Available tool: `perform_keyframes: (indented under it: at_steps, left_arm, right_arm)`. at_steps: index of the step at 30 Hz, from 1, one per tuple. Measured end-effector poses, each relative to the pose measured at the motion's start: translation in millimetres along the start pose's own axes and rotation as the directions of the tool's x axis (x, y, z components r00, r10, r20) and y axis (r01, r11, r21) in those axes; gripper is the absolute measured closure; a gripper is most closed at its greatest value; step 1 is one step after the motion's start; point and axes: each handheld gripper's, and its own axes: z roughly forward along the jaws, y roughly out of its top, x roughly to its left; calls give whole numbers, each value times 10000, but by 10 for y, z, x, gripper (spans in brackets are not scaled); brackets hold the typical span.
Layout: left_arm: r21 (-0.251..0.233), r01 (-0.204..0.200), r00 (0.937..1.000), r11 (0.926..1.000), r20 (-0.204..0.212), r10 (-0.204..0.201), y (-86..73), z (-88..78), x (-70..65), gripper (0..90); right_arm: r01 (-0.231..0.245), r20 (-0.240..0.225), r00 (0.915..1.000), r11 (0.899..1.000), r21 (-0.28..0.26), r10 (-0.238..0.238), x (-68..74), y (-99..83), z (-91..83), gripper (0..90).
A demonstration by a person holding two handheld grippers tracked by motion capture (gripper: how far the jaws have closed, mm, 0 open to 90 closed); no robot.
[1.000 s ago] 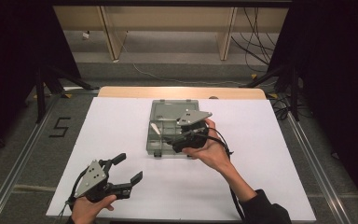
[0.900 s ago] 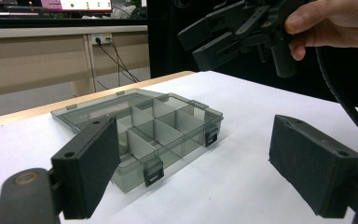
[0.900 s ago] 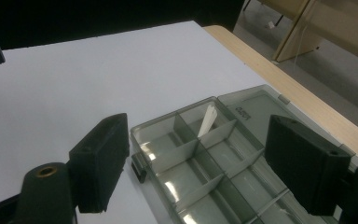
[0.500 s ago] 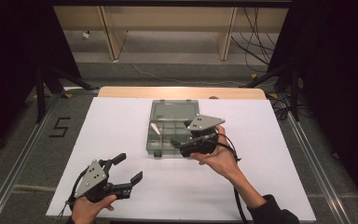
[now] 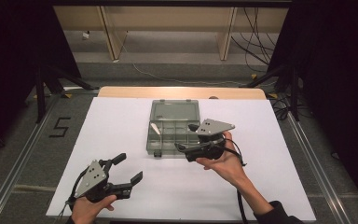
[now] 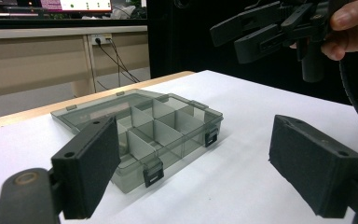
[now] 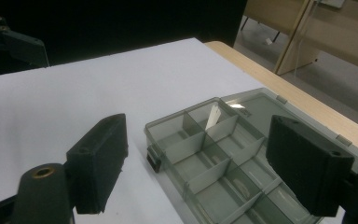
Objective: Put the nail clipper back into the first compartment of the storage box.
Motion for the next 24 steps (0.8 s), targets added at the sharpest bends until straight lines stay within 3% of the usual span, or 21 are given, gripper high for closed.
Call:
perform_keyframes:
  at_steps: [4,13,19,22,24]
  left_arm:
    - [-8,7,10000,10000,-5,-7,0,-2,3,158]
    - [10,-9,10000,10000,-5,9,-1,0,1,158]
    - [1,-7,10000,10000,-11,7,1,-2,0,158]
    - [-6,14,10000,10000,-23,-14,1,-2,4,158]
    - [-4,8,10000,10000,-21,-8,2,-2,5,158]
  right_arm:
    - [-477,-145,9988,9987,-152,475,-1,-30,-49,201]
    - [-518,-133,9986,9976,-464,512,0,-116,-148,199]
    - [-1031,-253,9945,9921,-716,1016,30,-182,-212,197]
    - [-886,-164,9960,9928,-801,875,27,-227,-246,197]
    - [-1099,-313,9937,9908,-795,1077,35,-264,-275,197]
